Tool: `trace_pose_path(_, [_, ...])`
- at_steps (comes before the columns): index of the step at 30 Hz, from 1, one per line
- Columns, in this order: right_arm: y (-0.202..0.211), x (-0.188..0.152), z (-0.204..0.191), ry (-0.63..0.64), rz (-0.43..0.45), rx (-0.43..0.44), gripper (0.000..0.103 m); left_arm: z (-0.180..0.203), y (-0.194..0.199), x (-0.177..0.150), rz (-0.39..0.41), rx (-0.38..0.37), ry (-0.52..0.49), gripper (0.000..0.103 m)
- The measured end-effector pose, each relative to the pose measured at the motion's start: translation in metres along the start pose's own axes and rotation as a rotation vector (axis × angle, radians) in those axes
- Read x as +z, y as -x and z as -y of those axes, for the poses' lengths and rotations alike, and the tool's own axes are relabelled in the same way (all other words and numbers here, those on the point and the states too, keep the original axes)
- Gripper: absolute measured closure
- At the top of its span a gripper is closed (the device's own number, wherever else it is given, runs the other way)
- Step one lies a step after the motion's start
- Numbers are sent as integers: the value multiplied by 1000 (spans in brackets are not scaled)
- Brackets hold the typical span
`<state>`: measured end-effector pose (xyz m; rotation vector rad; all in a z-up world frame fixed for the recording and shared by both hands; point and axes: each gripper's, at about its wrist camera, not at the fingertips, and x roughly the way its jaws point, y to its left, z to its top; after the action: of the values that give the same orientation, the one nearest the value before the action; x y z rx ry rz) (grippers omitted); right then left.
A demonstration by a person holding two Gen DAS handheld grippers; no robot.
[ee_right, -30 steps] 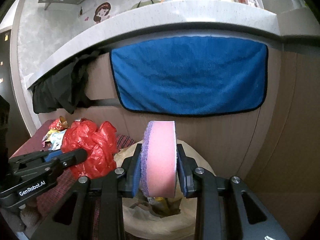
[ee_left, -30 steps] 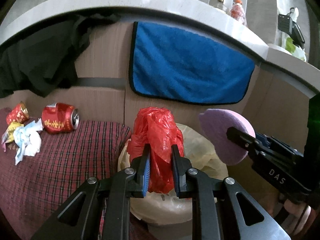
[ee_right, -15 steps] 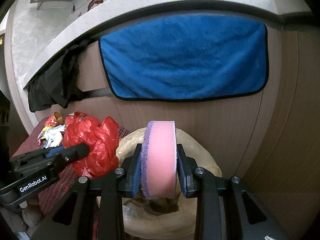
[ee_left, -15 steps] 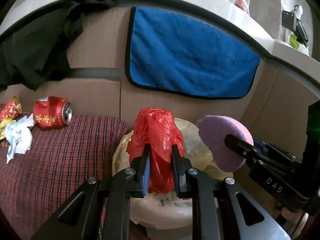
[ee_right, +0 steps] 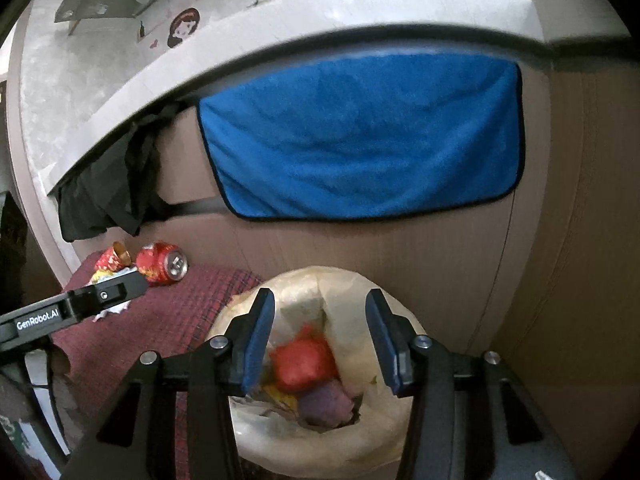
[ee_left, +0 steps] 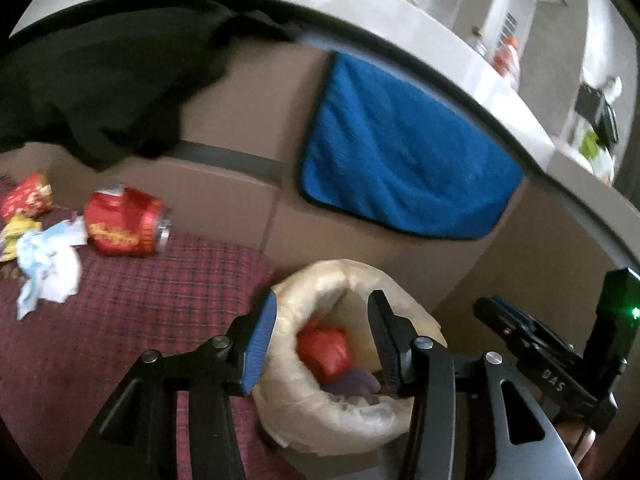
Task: Collect trash
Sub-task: 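Reach both tools back to the bed toward the red paper cup and wrappers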
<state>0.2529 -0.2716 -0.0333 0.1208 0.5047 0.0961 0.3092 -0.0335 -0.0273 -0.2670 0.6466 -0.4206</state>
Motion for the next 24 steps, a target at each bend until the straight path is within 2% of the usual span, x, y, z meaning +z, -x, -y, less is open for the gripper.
trace_pose_path(7, [18,14,-46,74,48,32,58,-54,48,8,77,128,23,54])
trace_pose_path(11, [14,16,-80,118,56,76,58,-111,75,9,119,219,61,54])
trace_pose_path(15, [-4,11,-122,165,30,126,58,-175,98,12,155,280,120,54])
trace_pose_path(21, [-46,-1,-180,246,-38,174,58,-265,106,27,150,300,208,54])
trace_pose_path(24, [-70,-8,-199,267,-78,188,58,-302,96,33,121,274,264,54])
